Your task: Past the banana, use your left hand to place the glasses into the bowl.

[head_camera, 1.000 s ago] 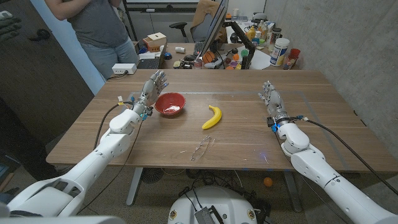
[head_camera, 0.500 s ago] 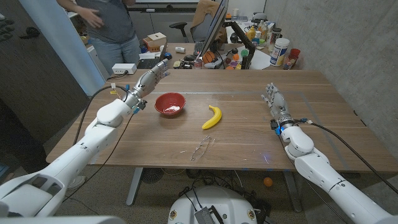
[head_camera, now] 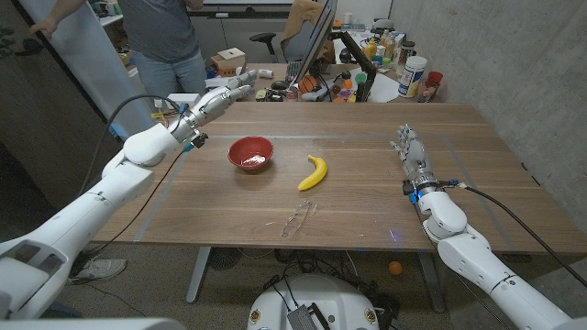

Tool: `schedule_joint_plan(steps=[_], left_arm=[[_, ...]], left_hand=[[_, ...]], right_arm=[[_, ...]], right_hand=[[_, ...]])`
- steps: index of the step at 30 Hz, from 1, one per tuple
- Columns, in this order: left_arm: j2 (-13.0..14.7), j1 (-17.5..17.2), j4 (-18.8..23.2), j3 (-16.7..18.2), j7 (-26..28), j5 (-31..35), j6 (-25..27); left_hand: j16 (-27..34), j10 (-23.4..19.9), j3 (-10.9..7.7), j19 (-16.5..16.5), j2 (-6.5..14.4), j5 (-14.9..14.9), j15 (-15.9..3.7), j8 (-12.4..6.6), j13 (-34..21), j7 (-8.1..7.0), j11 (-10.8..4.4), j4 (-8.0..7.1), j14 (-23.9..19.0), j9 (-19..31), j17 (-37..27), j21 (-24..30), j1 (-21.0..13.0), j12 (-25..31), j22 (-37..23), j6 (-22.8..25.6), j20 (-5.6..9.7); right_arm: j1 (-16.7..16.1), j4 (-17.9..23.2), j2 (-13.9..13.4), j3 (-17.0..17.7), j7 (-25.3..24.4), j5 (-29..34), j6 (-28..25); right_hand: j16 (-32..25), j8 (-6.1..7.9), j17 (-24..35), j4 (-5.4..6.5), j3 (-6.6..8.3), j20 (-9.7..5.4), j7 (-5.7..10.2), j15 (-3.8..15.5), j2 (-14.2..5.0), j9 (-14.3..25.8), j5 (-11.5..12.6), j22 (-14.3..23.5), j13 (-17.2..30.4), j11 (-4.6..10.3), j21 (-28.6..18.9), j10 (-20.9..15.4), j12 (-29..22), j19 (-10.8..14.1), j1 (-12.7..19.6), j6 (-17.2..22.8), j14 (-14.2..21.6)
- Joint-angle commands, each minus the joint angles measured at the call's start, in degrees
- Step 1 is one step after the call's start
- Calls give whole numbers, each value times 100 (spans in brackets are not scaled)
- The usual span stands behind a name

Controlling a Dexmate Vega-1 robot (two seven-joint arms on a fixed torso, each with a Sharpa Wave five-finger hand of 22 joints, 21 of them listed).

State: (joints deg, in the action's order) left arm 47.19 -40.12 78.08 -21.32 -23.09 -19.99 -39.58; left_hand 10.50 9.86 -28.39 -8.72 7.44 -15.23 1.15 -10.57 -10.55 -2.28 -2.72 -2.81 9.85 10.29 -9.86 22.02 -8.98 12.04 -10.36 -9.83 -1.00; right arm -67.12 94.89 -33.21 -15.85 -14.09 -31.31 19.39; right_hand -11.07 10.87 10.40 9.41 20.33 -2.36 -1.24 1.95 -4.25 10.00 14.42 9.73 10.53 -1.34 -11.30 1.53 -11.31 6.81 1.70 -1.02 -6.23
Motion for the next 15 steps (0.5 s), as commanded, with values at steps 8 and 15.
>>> schedule_joint_plan(steps=[8, 15], left_arm=[[370, 791, 386, -157, -287, 1398, -657], [193, 1253, 311, -399, -466, 1742, -873]], left_hand=[[-21, 543, 11, -59, -90, 114, -177, 52, -30, -132, -216, 215, 424, 26, -8, -73, -163, -33, -19, -723, 191], [-49, 675, 51, -92, -220, 186, -232, 68, -41, -181, -261, 369, 573, 36, -14, -129, -252, -78, -27, -1048, 257]], right_arm=[[-81, 50, 143, 11, -204, 215, 115], [-116, 75, 163, 41, -255, 293, 204]], right_hand=[[2, 9, 14, -5, -1, -239, -7, 101, -366, 33, 24, 20, 19, 14, -14, -14, -6, 51, -25, 59, 32], [4, 8, 14, -5, -2, -240, -8, 98, -366, 33, 26, 20, 19, 23, -12, -22, -6, 52, -25, 62, 36]])
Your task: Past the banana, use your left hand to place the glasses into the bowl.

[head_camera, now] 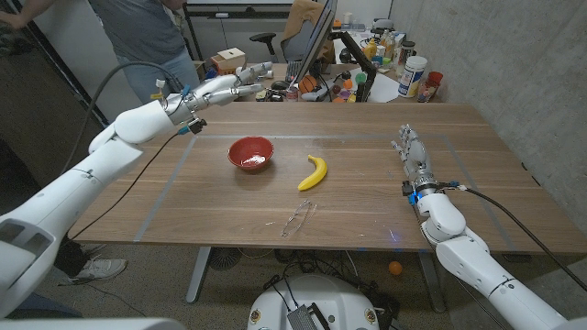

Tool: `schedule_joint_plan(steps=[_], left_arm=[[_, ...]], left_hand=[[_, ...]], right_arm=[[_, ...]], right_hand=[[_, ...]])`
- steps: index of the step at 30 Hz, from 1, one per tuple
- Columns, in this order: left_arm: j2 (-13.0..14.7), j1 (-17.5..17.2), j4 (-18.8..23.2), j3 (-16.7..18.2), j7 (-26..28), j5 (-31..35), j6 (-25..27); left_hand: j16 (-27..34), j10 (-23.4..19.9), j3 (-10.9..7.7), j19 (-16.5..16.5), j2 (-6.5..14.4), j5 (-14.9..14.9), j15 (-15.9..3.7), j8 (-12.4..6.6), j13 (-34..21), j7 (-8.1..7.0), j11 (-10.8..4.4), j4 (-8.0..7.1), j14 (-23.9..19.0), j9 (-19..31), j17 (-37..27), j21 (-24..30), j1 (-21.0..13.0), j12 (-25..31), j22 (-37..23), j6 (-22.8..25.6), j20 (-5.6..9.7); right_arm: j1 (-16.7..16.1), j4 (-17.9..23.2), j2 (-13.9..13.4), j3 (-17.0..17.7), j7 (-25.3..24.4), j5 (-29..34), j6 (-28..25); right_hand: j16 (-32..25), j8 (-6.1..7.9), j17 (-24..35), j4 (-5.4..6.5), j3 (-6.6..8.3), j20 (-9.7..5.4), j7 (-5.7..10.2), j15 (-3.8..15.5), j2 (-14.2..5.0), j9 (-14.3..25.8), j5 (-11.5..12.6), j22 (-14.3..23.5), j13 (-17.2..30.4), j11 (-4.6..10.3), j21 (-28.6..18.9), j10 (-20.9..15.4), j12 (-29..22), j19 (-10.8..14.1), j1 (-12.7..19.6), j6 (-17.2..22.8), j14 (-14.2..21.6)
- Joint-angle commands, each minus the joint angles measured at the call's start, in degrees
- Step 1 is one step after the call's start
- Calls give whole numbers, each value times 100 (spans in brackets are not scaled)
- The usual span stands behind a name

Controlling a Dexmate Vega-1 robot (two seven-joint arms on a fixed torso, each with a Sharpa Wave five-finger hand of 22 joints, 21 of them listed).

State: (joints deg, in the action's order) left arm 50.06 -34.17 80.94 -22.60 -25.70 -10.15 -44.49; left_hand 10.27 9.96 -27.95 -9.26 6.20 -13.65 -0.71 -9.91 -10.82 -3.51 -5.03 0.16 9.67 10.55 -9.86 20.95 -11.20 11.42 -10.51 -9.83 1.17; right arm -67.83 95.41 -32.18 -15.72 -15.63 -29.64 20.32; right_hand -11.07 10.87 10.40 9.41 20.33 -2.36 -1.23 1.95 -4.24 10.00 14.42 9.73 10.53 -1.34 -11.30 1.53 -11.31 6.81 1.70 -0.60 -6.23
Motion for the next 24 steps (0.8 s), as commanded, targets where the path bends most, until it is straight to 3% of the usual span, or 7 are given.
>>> schedule_joint_plan(steps=[1, 7, 10, 16, 24], left_arm=[[-118, 715, 26, -304, -230, 812, -431], [-229, 962, 120, -435, -275, 1242, -728], [-372, 1100, 239, -433, -117, 1856, -1053], [-541, 1307, 419, -601, -184, 2160, -1334], [-683, 1484, 716, -746, -335, 2473, -1676]], left_hand=[[-24, 686, 13, -40, -111, 33, -56, -3, -15, -65, -39, 83, 599, 10, -14, -26, -34, -23, -12, -1055, 47], [-5, 688, 62, -25, -228, 63, -91, -39, -18, -93, -90, 163, 609, 13, -18, -41, -63, -20, -13, -1060, 80], [1, 699, 77, -14, -266, 72, -92, -48, -19, -94, -97, 193, 610, 14, -19, -44, -77, -24, -13, -1066, 89], [14, 717, 101, 12, -328, 84, -119, -57, -22, -99, -117, 260, 614, 17, -20, -52, -117, -28, -15, -1114, 123], [50, 699, 299, 75, -714, 90, -158, -100, -31, -94, -162, 418, 602, 27, -33, -77, -131, -22, -16, -1151, 144]], right_arm=[[-56, 36, 56, 37, -113, 136, 112], [-136, 99, 41, 90, -163, 178, 140], [-205, 133, 31, 126, -187, 195, 173], [-290, 163, 14, 168, -191, 228, 224], [-383, 121, 49, 233, -198, 234, 354]], right_hand=[[5, 7, 13, -5, -2, -240, -13, 97, -366, 34, 27, 20, 20, 17, -12, -25, -7, 52, -25, 20, 37], [7, 6, 13, -5, -3, -243, -10, 100, -366, 34, 28, 20, 20, 7, -10, -24, -5, 51, -25, 21, 36], [7, 6, 13, -6, -4, -242, -14, 96, -365, 34, 29, 20, 20, 6, -10, -22, -3, 52, -25, 23, 39], [9, 5, 12, -7, -5, -241, -11, 94, -363, 34, 30, 20, 20, 5, -9, -31, -4, 52, -23, 26, 41], [12, 5, 12, -9, -6, -241, -13, 95, -362, 34, 32, 20, 20, 2, -8, -33, -2, 53, -22, 32, 42]])
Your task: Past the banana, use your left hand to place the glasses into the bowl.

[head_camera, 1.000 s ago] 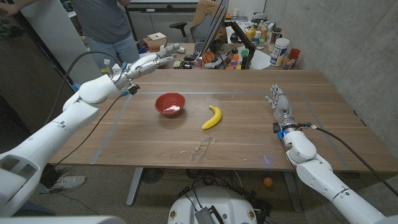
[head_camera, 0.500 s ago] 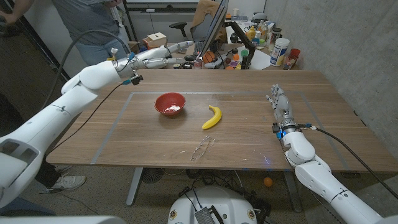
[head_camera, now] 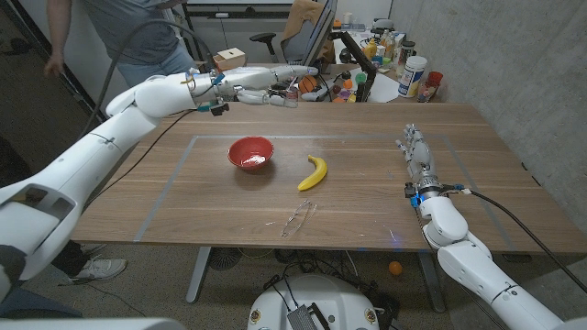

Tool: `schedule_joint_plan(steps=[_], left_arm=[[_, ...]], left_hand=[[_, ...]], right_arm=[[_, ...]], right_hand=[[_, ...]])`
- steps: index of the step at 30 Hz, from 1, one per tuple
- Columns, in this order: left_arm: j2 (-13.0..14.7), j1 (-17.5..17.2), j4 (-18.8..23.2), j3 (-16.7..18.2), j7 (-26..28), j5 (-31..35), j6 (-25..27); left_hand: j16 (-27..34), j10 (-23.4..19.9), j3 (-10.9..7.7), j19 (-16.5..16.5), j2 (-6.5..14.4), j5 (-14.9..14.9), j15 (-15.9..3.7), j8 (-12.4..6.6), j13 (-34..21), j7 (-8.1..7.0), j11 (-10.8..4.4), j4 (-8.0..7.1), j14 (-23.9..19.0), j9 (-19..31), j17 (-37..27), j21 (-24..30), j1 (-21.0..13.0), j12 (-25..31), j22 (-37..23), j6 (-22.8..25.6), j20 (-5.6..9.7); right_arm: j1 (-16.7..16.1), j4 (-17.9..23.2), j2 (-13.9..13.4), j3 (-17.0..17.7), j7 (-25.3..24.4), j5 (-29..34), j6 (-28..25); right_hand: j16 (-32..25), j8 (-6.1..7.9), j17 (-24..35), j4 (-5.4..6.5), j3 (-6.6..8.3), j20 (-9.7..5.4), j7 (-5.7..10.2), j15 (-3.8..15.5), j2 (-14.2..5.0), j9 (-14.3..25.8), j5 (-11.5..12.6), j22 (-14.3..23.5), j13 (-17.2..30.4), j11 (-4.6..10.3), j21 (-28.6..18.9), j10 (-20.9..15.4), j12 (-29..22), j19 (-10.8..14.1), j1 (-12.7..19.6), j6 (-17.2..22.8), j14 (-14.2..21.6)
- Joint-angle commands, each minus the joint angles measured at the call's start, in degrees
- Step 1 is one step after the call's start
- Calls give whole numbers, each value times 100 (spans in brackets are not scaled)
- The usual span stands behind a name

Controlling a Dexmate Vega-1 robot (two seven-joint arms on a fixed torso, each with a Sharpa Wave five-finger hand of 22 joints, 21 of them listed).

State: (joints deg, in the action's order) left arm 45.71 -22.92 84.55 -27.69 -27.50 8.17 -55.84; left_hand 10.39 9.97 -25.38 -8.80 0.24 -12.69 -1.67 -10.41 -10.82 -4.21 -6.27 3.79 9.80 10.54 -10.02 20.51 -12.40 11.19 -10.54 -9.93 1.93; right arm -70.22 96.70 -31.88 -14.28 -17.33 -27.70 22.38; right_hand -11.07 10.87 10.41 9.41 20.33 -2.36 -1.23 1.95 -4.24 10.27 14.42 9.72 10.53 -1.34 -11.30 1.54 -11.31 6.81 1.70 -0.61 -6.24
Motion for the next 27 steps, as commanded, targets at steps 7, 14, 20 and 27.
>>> schedule_joint_plan(steps=[7, 14, 20, 27], left_arm=[[-506, 515, 390, -151, -86, 1318, -1201], [-776, 484, 484, 263, 137, 2126, -1888], [-859, 492, 534, 537, 288, 2506, -2415], [-179, 757, 1071, 202, 1983, 3722, -2415]], left_hand=[[-3, 1233, 249, -215, -142, -179, -110, 42, -52, 105, 12, -93, 945, 52, -57, -189, 196, -110, -53, -1843, 104], [-10, 1767, 529, -518, -179, -422, -118, 51, -63, 233, 62, -347, 1352, 61, -68, -354, 504, -93, -81, -2435, 172], [129, 1409, 781, -142, -584, -584, -145, -160, -61, 208, -39, -133, 1058, 60, -34, -298, 260, 84, -49, -2083, 183], [236, 833, 909, 496, -758, -689, -82, -317, -61, 332, 62, 159, 502, 62, -16, -184, -259, 193, -20, -1612, 55]], right_arm=[[-165, -106, 67, 120, 2, 23, 255], [-132, -188, 106, 129, 11, 20, 284], [-35, -284, 139, 101, 52, 5, 274], [125, -401, 182, 24, 98, 6, 224]], right_hand=[[14, 3, 11, -9, -8, -240, -11, 95, -361, 6, 34, 20, 20, 14, -7, -39, -1, 55, -22, 33, 42], [15, 3, 11, -9, -10, -238, -11, 96, -358, 6, 35, 20, 21, 12, -6, -38, 1, 56, -23, 38, 45], [15, 2, 11, -10, -15, -234, -18, 90, -351, 6, 35, 20, 21, -3, -6, -41, 2, 57, -24, 38, 48], [17, 0, 11, -12, -24, -231, -17, 87, -335, 7, 35, 20, 21, -4, -5, -42, 3, 58, -26, 38, 48]])
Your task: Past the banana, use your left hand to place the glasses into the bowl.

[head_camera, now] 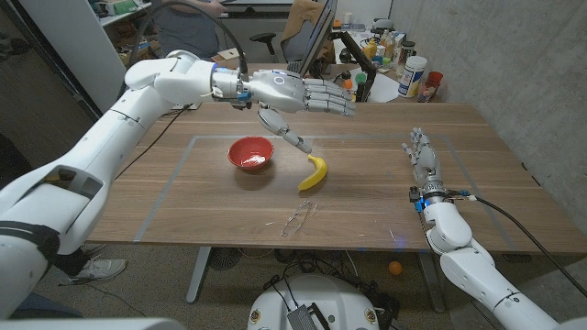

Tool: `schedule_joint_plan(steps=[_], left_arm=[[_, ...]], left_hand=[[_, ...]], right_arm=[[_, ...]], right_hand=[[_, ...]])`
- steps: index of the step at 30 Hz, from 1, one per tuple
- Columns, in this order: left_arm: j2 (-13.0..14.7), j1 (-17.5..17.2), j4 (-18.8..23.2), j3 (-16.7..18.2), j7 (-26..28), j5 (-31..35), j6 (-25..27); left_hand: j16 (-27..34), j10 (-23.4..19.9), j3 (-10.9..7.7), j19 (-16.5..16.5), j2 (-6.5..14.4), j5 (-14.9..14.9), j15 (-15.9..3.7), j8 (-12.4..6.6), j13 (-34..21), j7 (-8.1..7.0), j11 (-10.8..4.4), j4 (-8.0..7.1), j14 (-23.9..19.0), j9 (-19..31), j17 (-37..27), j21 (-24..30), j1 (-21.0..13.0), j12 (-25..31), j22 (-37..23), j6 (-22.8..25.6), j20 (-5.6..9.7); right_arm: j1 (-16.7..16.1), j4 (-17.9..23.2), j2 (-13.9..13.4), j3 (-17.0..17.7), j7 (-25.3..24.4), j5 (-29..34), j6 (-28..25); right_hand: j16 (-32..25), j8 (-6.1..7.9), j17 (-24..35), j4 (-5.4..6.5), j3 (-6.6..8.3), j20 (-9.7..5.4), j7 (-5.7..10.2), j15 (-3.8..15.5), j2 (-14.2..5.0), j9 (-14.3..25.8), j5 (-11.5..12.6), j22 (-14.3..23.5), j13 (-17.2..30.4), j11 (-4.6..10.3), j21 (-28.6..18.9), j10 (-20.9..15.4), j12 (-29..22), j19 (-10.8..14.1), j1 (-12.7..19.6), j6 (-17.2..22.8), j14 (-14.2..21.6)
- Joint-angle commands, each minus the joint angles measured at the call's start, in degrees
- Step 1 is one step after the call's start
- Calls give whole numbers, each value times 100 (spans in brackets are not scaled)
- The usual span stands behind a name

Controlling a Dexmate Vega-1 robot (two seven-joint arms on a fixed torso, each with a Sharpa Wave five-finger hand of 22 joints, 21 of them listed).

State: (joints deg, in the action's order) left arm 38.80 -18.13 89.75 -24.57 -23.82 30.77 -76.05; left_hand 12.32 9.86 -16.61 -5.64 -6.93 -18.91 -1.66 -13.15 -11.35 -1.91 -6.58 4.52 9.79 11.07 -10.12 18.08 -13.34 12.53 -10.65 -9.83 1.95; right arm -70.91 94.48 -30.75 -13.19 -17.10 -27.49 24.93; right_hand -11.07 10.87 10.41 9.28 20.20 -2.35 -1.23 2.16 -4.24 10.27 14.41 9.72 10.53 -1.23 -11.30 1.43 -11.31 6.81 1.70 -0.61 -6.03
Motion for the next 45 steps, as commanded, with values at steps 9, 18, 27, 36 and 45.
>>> schedule_joint_plan(steps=[9, 18, 27, 36, 45], left_arm=[[1021, 643, 1196, -480, 2878, 2703, -394], [1146, 821, 1509, -652, 3106, 3082, -394], [1156, 770, 1968, -465, 4188, 4506, -387], [1451, 1117, 2125, -1114, 5138, 5505, 161], [1592, 1593, 2069, -2002, 5680, 5991, 725]], left_hand=[[-4, 904, 196, 186, -211, -98, -21, 30, -12, 207, 172, 125, 520, 13, -13, 6, -175, 1, 1, -1726, 17], [-22, 874, 309, 220, -285, -123, -9, 41, -15, 262, 248, 160, 501, 17, -13, -24, -202, -4, 7, -1702, 45], [-56, 897, 411, 215, -301, -160, 5, 73, -19, 277, 222, 226, 525, 23, -12, -82, -309, -30, 12, -1734, 43], [-65, 902, 485, 263, -283, -202, -36, 82, -24, 246, 186, 271, 508, 27, -13, -111, -410, -40, 12, -1726, 85], [-75, 909, 532, 270, -249, -239, -16, 86, -26, 258, 186, 293, 505, 30, -12, -145, -488, -51, 11, -1716, 69]], right_arm=[[369, -274, 121, -212, 86, 24, -119], [400, -293, 136, -262, 39, 46, -155], [303, -267, 105, -208, -7, 32, -98], [297, -299, 88, -193, 11, 9, -93], [364, -432, 93, -211, 66, -13, -80]], right_hand=[[19, -1, 11, -1, -17, -233, -19, 66, -326, 7, 35, 20, 21, -18, -4, -37, 3, 59, -28, 39, 27], [20, -2, 11, -1, -24, -234, -19, 64, -319, 7, 35, 20, 21, -15, -3, -26, 10, 59, -31, 40, 27], [21, -4, 11, -1, -29, -230, -19, 64, -317, 7, 36, 20, 21, -19, -2, -36, 7, 59, -32, 39, 29], [22, -4, 11, -1, -33, -232, -22, 63, -315, 7, 37, 20, 21, -11, -1, -42, 7, 58, -32, 40, 30], [23, -4, 11, -2, -37, -236, -18, 63, -313, 7, 39, 20, 21, -24, 0, -42, 8, 57, -33, 42, 31]])
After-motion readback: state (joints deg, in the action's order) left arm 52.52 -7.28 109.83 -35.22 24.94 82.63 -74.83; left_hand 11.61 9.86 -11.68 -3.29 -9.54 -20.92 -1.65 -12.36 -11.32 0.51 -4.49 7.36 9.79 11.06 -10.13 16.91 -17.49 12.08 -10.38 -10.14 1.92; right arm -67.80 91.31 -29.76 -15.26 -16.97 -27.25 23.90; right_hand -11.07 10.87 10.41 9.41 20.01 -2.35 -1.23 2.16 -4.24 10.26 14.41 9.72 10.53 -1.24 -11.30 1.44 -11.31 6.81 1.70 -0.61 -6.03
